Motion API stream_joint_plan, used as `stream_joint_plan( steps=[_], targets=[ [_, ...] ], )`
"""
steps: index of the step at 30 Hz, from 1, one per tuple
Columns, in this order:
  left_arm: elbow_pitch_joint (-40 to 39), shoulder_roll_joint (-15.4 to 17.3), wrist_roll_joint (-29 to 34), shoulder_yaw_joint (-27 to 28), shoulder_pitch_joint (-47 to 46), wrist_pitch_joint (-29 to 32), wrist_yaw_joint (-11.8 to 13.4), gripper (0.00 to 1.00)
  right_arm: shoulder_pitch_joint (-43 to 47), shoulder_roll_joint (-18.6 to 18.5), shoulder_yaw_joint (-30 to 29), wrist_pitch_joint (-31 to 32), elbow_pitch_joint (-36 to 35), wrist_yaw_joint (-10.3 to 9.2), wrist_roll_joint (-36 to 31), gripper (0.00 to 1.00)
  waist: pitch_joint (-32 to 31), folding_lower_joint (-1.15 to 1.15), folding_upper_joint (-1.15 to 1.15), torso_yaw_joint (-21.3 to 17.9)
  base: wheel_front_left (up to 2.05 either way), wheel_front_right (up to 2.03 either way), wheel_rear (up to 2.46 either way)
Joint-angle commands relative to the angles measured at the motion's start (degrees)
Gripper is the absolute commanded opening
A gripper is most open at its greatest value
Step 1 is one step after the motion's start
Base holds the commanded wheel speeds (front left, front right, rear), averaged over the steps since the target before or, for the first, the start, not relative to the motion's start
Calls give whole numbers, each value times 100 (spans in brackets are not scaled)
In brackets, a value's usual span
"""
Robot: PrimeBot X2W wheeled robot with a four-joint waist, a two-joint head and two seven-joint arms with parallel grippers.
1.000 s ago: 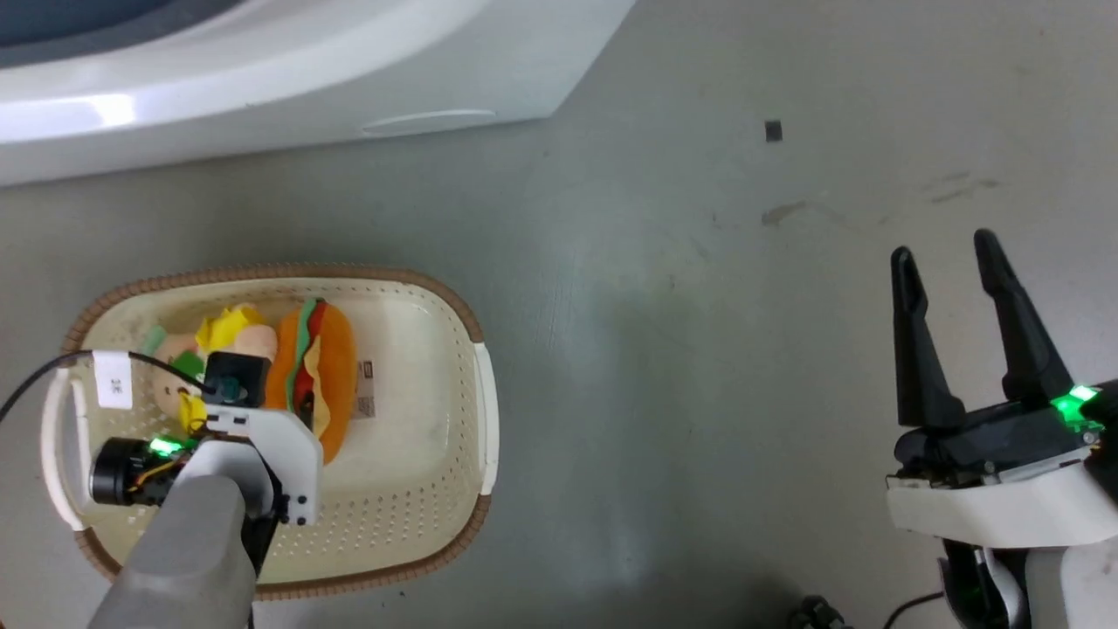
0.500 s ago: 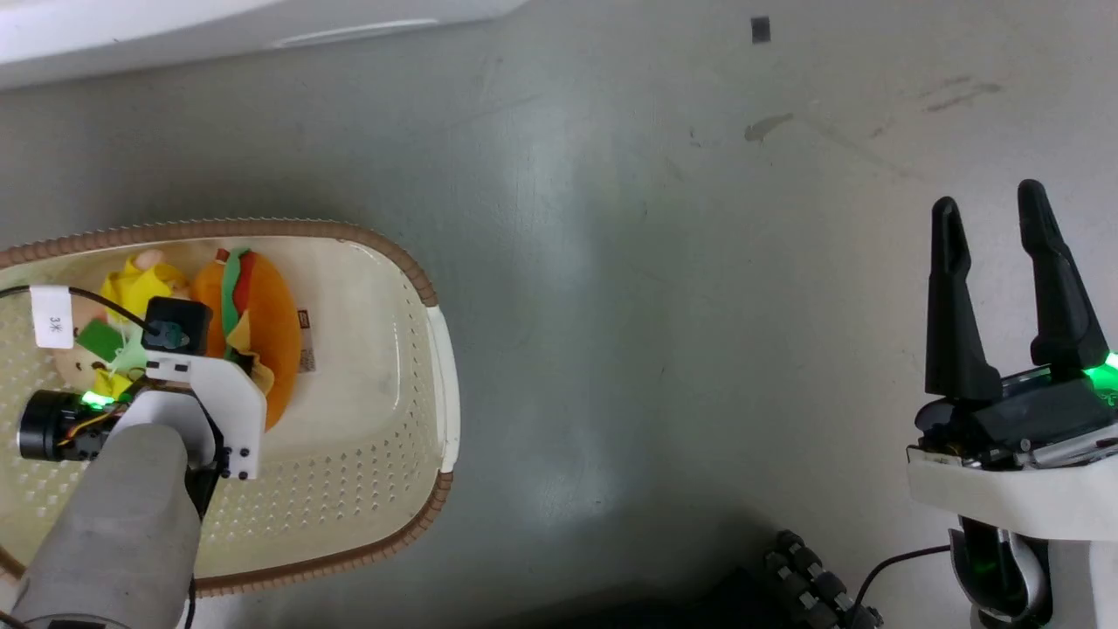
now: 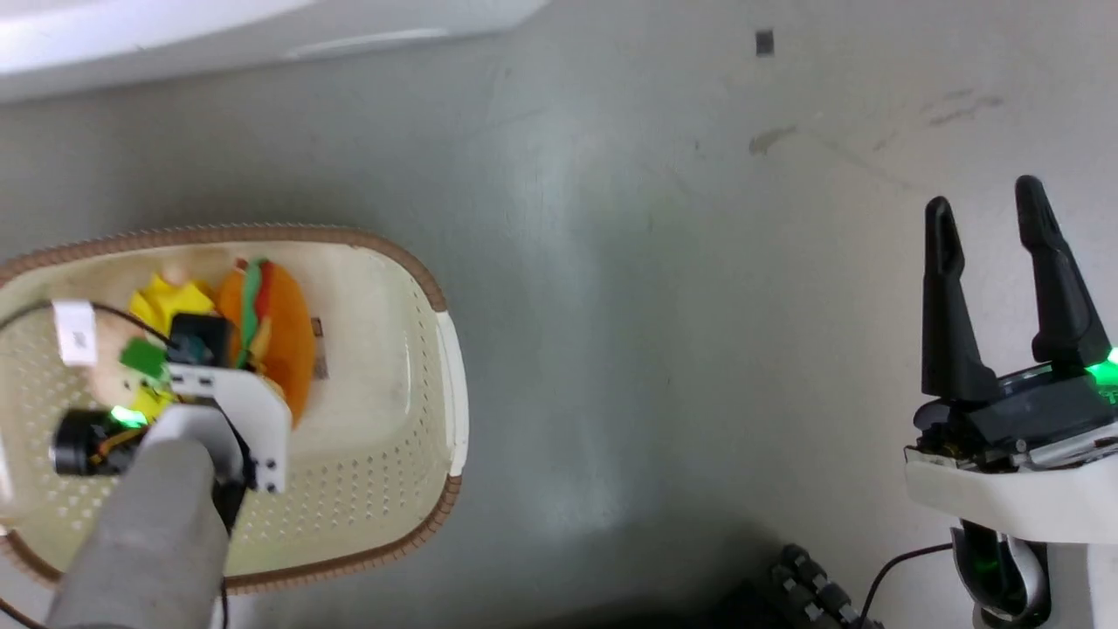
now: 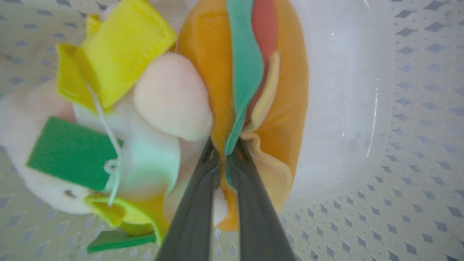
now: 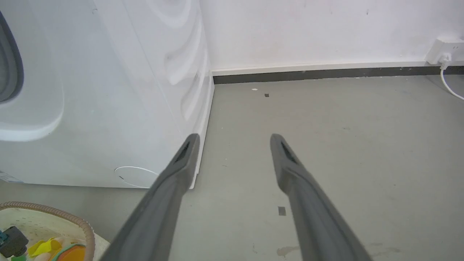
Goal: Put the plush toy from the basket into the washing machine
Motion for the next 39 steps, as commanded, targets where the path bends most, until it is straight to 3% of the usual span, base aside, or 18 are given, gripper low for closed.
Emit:
stream_joint_plan(
  steps=[1, 20, 27, 39],
  targets=[
    [28, -60, -23, -12, 116, -39, 9, 0, -97, -1, -9, -25, 15, 3, -4, 100, -207, -1, 0, 43, 0, 0, 0],
    [-231, -637, -365, 76, 1729, -944, -23, 0, 401, -1, -235, -25, 562, 3, -191, 100, -2676, -1, 0, 538, 0, 0, 0],
    [-1679, -660, -268, 297, 2633, -950, 168, 0, 764, -1, -318, -25, 708, 3, -303, 100, -3446, -1, 0, 846, 0, 0, 0],
    [-4001, -670, 206, 661, 3762, -951, 311, 0, 1203, -1, -290, -25, 851, 3, -317, 100, -4348, -1, 0, 1024, 0, 0, 0]
  ],
)
